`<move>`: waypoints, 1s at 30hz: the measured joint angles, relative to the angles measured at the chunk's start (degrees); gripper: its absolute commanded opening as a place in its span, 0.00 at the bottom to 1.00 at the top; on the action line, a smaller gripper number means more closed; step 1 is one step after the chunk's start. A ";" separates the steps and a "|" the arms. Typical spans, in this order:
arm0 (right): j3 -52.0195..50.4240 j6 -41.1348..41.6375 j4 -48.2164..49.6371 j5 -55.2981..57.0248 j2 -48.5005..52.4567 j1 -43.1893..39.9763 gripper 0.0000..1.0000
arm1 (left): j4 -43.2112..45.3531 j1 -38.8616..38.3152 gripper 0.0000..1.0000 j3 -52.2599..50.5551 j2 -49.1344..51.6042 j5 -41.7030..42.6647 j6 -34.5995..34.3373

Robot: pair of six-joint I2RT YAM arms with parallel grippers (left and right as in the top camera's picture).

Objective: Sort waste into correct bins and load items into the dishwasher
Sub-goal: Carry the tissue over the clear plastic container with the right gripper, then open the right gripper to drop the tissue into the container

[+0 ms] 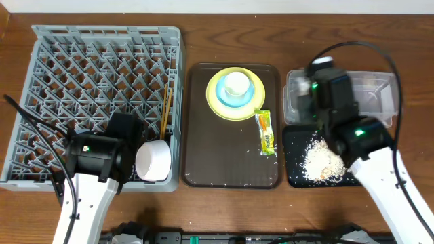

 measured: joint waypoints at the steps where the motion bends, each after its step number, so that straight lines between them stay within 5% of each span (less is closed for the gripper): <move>1: 0.00 0.17 -0.07 0.31 0.39 -1.57 0.01 | 0.00 0.00 0.93 0.00 0.00 0.00 0.00; 3: 0.00 0.50 -0.26 0.59 1.46 -3.89 0.07 | 0.00 0.00 0.94 0.00 0.00 -0.02 0.00; 5: 0.00 0.79 -0.35 0.13 2.84 -5.53 0.52 | 0.00 0.00 0.94 0.00 0.00 0.00 0.00; 6: 0.00 1.18 -0.31 -0.46 3.87 -6.40 0.65 | 0.00 0.00 0.94 0.00 0.00 0.00 0.00; 10: -0.02 1.29 -0.28 -2.56 7.37 -8.04 0.86 | 0.00 0.00 0.93 0.00 0.00 -0.02 0.00; 14: -0.02 1.33 -0.57 -4.02 9.05 -8.74 0.91 | 0.00 0.00 0.93 0.00 0.00 0.00 0.00; 15: -0.02 1.36 -0.66 -4.72 8.79 -8.79 0.99 | 0.00 0.00 0.93 0.00 0.00 0.00 0.00; 22: -0.07 1.53 0.09 -18.23 0.85 -8.79 0.99 | 0.00 0.00 0.93 0.00 0.00 0.00 0.00; 30: -0.04 1.53 -0.50 -10.62 -1.57 -8.79 0.99 | 0.00 0.00 0.94 0.00 0.00 0.00 0.00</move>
